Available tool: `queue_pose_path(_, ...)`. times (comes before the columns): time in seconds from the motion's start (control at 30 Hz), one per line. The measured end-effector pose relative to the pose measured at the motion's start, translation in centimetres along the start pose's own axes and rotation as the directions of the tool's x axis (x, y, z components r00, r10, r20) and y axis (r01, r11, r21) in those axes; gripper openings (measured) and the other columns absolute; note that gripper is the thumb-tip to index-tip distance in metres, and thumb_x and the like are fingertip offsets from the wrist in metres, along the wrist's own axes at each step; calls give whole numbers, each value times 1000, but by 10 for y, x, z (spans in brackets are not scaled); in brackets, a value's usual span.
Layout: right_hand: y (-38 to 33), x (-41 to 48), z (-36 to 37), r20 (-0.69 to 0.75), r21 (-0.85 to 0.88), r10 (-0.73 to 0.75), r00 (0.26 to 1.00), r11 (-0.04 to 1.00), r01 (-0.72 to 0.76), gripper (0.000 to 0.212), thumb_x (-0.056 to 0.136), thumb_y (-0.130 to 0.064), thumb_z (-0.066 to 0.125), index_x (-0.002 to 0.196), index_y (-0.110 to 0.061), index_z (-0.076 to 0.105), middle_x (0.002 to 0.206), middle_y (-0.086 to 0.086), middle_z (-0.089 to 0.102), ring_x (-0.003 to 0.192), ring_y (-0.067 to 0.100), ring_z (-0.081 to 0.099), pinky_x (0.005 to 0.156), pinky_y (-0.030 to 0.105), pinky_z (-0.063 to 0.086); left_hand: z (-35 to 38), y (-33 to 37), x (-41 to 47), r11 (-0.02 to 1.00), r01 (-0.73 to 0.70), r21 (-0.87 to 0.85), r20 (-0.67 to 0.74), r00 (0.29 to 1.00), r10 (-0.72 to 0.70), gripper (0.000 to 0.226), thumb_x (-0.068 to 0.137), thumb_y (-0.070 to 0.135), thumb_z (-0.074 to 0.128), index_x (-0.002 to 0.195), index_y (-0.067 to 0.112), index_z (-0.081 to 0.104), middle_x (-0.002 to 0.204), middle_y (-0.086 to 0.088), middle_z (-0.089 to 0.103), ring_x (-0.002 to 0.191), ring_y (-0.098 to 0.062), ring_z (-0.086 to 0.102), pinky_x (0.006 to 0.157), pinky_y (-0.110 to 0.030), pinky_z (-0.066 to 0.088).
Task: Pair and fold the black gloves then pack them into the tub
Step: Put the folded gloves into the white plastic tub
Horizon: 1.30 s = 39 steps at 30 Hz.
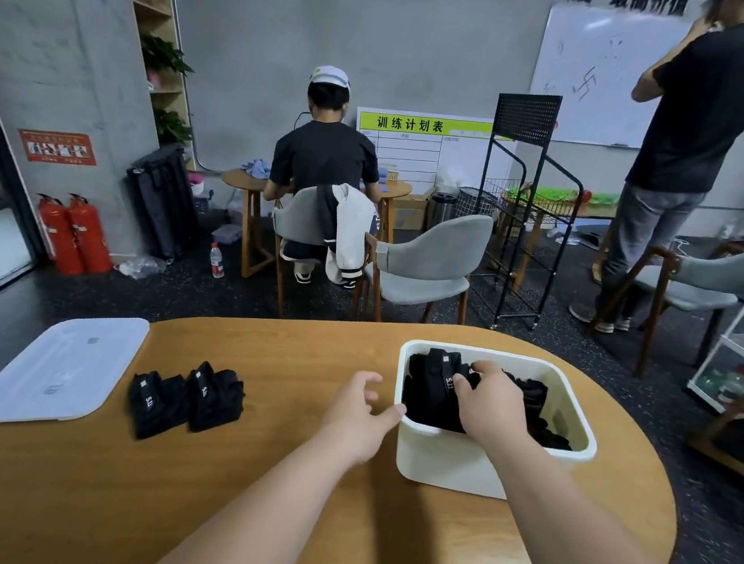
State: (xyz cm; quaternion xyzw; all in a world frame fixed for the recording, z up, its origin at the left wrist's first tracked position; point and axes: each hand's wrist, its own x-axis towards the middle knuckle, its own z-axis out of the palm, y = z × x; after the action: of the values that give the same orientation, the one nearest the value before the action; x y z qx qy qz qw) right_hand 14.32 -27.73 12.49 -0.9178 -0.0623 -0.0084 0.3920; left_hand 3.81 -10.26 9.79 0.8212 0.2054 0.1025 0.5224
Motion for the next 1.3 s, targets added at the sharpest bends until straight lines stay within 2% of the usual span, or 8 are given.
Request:
queue_pose_path(0.23, -9, 8, 11, 33, -220, 34, 999, 975, -26, 30, 102, -38, 60, 123, -18, 54, 101, 4, 66, 87, 28, 56, 69, 35, 43, 5, -4, 0, 1000, -13, -26, -10, 1000, 13, 56, 94, 40, 78, 142, 33, 51, 127, 10, 59, 112, -9, 60, 87, -26, 50)
queue_pose_path(0.4, -7, 7, 13, -25, -366, -164, 986, 919, 144, 25, 97, -23, 66, 110, -30, 46, 103, 3, 45, 79, 27, 54, 55, 36, 40, 3, -5, -1, 999, -30, -16, -27, 999, 29, 54, 93, 41, 79, 139, 37, 51, 128, 11, 58, 115, -9, 58, 75, -21, 48)
queue_pose_path(0.5, -10, 8, 13, 82, -474, -238, 968, 845, 248, 17, 100, -18, 61, 106, -34, 60, 108, 1, 53, 90, 26, 58, 66, 35, 51, 4, -9, -2, 997, -64, 34, -63, 996, 66, 53, 93, 44, 78, 139, 39, 52, 129, 13, 56, 115, -7, 56, 81, -24, 48)
queue_pose_path(0.67, -19, 17, 9, 338, -493, -92, 937, 830, 260, 21, 103, -21, 56, 108, -20, 76, 111, 8, 75, 104, 29, 71, 72, 34, 53, 4, -11, -5, 993, -72, 90, -74, 994, 79, 52, 93, 51, 75, 138, 39, 52, 127, 15, 52, 115, -7, 55, 77, -23, 45)
queue_pose_path(0.83, -16, 12, -2, 316, -412, -211, 925, 848, 334, 15, 102, -32, 65, 112, -36, 75, 110, -11, 73, 99, 18, 65, 84, 34, 55, -8, -17, -8, 994, -75, 83, -48, 996, 79, 58, 90, 53, 77, 140, 40, 50, 127, 17, 53, 115, -5, 55, 85, -26, 51)
queue_pose_path(0.93, -20, 11, -9, 260, -358, -278, 925, 862, 359, 16, 100, -31, 68, 111, -36, 78, 101, -18, 70, 96, 13, 61, 78, 27, 44, -22, -22, -13, 996, -56, 68, -48, 997, 59, 57, 91, 50, 78, 140, 41, 49, 130, 16, 54, 118, -7, 55, 72, -16, 44)
queue_pose_path(1.03, -27, 10, -12, 218, -317, -292, 931, 881, 350, 15, 100, -28, 68, 107, -36, 79, 79, -25, 57, 83, 12, 58, 66, 26, 43, -38, -27, -14, 996, -51, 69, -79, 995, 57, 57, 92, 49, 78, 140, 41, 49, 130, 15, 55, 117, -7, 55, 78, -23, 44)
queue_pose_path(1.3, -65, 2, 9, 224, -294, -368, 902, 857, 423, 17, 99, -34, 68, 115, -38, 74, 107, -4, 75, 93, 20, 66, 78, 36, 59, -86, -56, -28, 994, -11, 112, -155, 987, 28, 56, 92, 49, 78, 139, 40, 49, 129, 15, 54, 117, -9, 55, 87, -29, 49)
